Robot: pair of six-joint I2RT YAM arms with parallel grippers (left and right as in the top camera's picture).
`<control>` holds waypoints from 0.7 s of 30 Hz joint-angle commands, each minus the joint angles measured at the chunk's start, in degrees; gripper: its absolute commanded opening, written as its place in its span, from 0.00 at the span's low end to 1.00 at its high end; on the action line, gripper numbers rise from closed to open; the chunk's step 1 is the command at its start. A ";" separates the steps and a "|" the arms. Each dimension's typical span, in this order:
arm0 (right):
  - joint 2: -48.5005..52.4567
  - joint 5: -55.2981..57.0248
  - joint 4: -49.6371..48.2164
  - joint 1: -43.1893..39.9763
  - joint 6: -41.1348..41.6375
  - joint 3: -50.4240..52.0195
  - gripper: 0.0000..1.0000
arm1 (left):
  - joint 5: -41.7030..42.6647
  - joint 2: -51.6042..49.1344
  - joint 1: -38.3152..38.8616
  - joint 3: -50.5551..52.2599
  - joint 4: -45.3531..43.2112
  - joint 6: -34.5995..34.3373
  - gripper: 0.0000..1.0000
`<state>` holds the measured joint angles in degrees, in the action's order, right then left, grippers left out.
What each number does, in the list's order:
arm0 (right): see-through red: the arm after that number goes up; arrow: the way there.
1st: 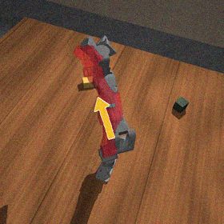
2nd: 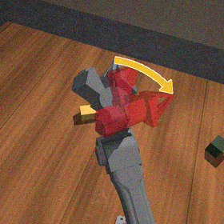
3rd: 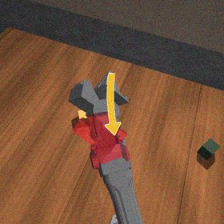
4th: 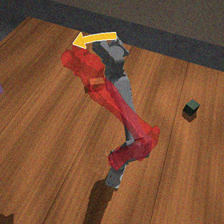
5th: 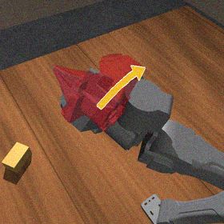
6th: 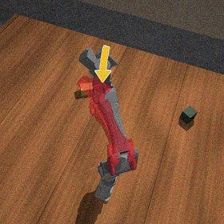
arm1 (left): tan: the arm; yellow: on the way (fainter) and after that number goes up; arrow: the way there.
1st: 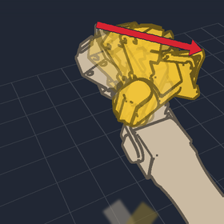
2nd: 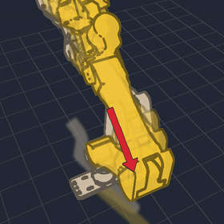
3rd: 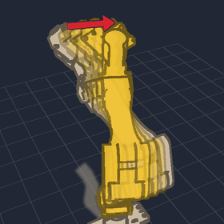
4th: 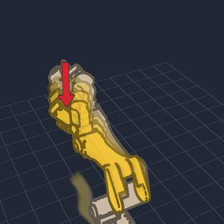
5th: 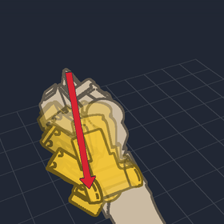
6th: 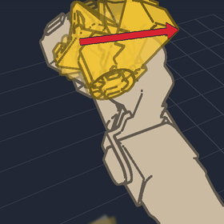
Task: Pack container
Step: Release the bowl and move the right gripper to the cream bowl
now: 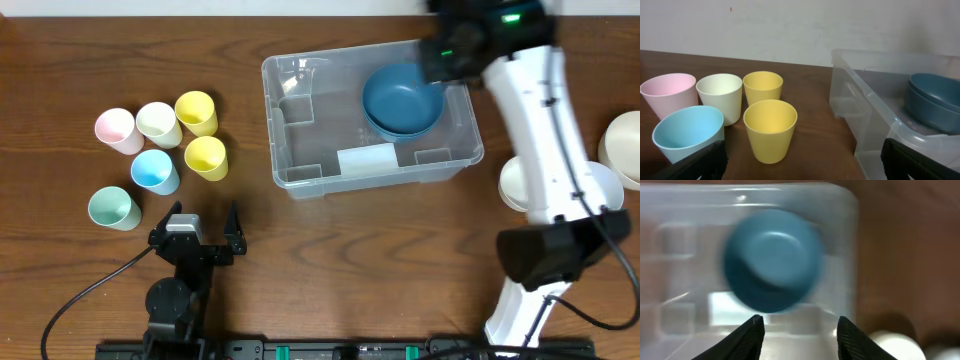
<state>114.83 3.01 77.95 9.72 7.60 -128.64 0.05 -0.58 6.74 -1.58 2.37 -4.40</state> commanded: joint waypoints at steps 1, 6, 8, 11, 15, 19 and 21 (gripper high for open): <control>-1.25 2.19 2.32 -8.90 11.41 -0.66 0.49 | -0.46 0.35 -0.35 1.36 1.86 0.74 0.98; -1.25 2.16 3.91 -21.14 16.20 1.29 0.50 | -0.46 0.35 -0.35 1.36 1.86 0.74 0.98; -1.25 2.14 3.72 -25.53 16.20 1.90 0.50 | -0.46 0.35 -0.35 1.36 1.86 0.74 0.98; -1.25 2.12 2.95 -31.50 16.28 3.06 0.50 | -0.46 0.35 -0.35 1.36 1.86 0.74 0.98; -1.25 2.08 0.83 -38.14 17.25 5.88 0.49 | -0.46 0.35 -0.35 1.36 1.86 0.74 0.98; -1.25 2.16 -2.84 -43.85 16.74 10.49 0.48 | -0.46 0.35 -0.35 1.36 1.86 0.74 0.98; -1.25 1.88 -5.86 -45.92 14.97 13.90 0.48 | -0.46 0.35 -0.35 1.36 1.86 0.74 0.98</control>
<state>114.78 4.69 74.48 -33.63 23.51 -118.76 0.05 -0.58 6.74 -1.58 2.37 -4.40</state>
